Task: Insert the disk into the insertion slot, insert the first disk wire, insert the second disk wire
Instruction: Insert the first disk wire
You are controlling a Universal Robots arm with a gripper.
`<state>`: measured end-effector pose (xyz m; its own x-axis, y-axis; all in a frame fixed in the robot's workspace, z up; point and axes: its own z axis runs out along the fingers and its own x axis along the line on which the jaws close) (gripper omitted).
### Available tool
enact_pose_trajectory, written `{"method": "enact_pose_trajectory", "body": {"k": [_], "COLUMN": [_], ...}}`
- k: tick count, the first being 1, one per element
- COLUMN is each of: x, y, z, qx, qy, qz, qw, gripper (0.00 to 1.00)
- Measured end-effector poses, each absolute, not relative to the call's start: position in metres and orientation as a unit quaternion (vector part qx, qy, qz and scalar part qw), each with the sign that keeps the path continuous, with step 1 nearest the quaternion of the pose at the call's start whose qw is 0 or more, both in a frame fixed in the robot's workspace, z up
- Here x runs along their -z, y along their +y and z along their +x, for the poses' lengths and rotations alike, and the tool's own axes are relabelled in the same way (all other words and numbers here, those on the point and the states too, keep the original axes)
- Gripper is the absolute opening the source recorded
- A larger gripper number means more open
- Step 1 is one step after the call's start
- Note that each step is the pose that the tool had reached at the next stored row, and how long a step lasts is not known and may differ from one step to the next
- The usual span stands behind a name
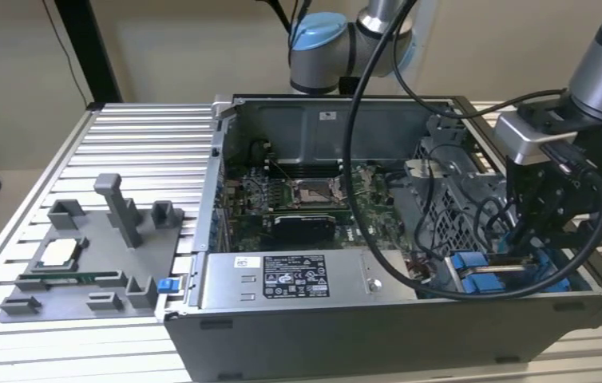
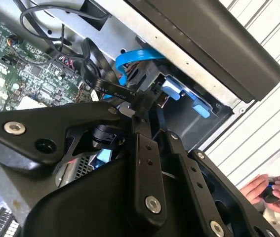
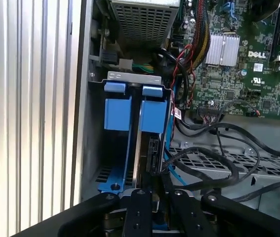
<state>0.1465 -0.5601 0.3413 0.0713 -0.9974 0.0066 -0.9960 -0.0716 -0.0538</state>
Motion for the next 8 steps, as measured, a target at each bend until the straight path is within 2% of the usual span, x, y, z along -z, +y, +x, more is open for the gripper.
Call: {"method": "enact_pose_trajectory", "body": {"k": [8], "x": [-0.3432], "y": [-0.5602], "z": [0.1467], "qx": [0.019], "qy": [0.681], "qz": [-0.731], "qw": [0.019], "gripper": [0.00]}}
